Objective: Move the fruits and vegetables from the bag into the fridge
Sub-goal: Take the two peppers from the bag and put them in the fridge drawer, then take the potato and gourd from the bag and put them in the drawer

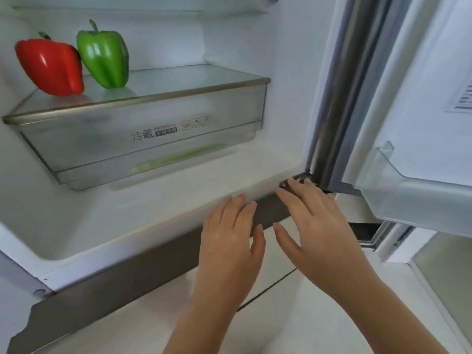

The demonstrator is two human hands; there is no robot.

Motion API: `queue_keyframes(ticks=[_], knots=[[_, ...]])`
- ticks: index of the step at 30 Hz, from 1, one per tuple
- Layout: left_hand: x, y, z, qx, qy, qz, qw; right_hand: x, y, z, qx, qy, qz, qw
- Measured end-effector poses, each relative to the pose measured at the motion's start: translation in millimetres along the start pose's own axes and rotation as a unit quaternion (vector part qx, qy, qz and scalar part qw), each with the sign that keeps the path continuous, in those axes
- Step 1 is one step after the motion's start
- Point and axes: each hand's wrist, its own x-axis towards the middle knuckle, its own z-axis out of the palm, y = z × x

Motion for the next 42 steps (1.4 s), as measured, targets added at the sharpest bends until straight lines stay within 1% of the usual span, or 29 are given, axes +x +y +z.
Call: queue_keyframes(ticks=[4,9,13,18,23,30,33,37,42], knots=[[-28,54,13,-0.029,-0.025,0.049,0.998,-63,28,-35,-0.062,0.014,0.058,0.996],[-76,129,15,-0.062,-0.105,0.111,0.986,-150,58,-82,-0.096,0.004,0.177,0.98],[-108,182,15,-0.095,-0.149,0.162,0.971,-212,72,-117,-0.124,0.005,0.239,0.963],[-133,248,26,-0.137,-0.176,0.224,0.949,-282,98,-164,-0.163,0.024,0.334,0.928],[-148,318,54,-0.213,-0.187,0.3,0.911,-338,136,-206,-0.192,0.054,0.426,0.883],[-135,418,124,-0.297,-0.203,0.358,0.862,-372,214,-237,-0.239,0.069,0.49,0.836],[-116,459,158,-0.331,-0.218,0.37,0.84,-370,259,-249,-0.255,0.065,0.502,0.824],[-88,508,201,-0.345,-0.216,0.383,0.829,-355,317,-262,-0.267,0.072,0.507,0.816],[-73,552,241,-0.359,-0.218,0.409,0.81,-359,366,-263,-0.262,0.07,0.533,0.801]])
